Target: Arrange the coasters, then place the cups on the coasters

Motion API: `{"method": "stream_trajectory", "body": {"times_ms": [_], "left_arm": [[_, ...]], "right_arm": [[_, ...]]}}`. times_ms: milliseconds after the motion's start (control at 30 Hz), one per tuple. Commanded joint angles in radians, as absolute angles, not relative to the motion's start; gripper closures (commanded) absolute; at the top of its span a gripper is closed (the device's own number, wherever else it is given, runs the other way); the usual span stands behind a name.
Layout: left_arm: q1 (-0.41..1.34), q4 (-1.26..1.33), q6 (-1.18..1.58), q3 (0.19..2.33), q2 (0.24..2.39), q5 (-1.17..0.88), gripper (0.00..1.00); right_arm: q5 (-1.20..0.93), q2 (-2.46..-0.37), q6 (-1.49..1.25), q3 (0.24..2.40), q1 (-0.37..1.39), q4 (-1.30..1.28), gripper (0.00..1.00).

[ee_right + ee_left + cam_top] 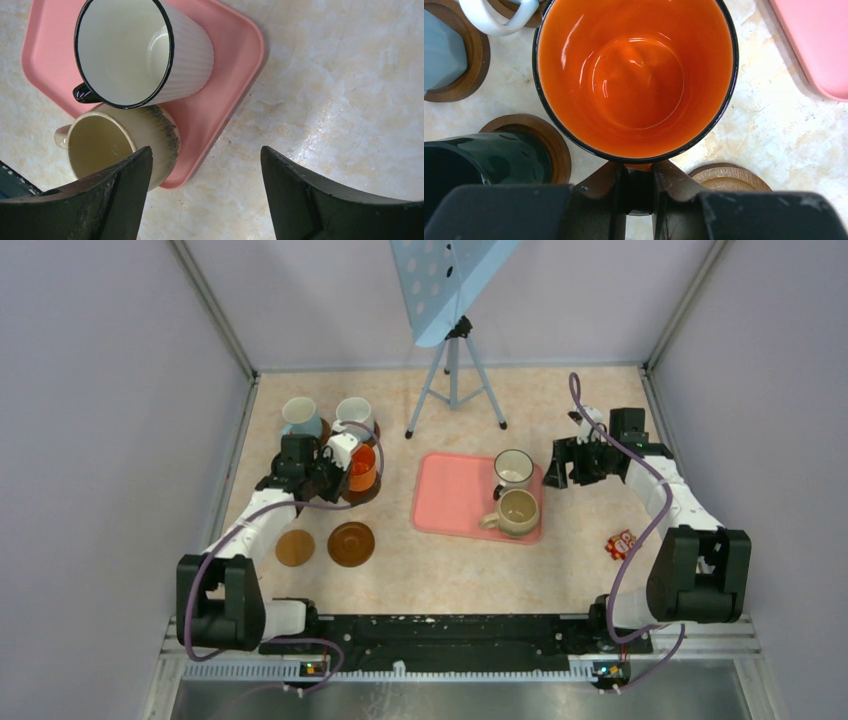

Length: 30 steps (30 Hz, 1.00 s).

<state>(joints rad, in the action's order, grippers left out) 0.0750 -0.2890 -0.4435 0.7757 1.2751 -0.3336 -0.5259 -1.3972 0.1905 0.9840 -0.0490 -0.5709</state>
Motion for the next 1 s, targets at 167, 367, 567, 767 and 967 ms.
{"method": "stream_trajectory", "body": {"times_ms": [167, 367, 567, 767, 967], "left_arm": [[0.06, -0.133, -0.496, 0.803, 1.336, -0.393, 1.0], [0.05, -0.103, -0.521, 0.782, 1.369, -0.382, 1.0], [0.043, -0.107, -0.542, 0.765, 1.379, -0.364, 1.0], [0.041, -0.117, -0.554, 0.747, 1.362, -0.36, 0.81], [0.041, -0.145, -0.558, 0.747, 1.372, -0.345, 0.61]], "right_arm": [[-0.53, -1.391, 0.213, 1.04, -0.06, -0.579, 0.22], [-0.526, -1.389, 0.213, 1.038, -0.06, -0.576, 0.22], [-0.521, -1.388, 0.212, 1.038, -0.06, -0.577, 0.22], [-0.518, -1.389, 0.212, 1.037, -0.06, -0.574, 0.21], [-0.52, -1.393, 0.21, 1.036, -0.06, -0.571, 0.21]]}}
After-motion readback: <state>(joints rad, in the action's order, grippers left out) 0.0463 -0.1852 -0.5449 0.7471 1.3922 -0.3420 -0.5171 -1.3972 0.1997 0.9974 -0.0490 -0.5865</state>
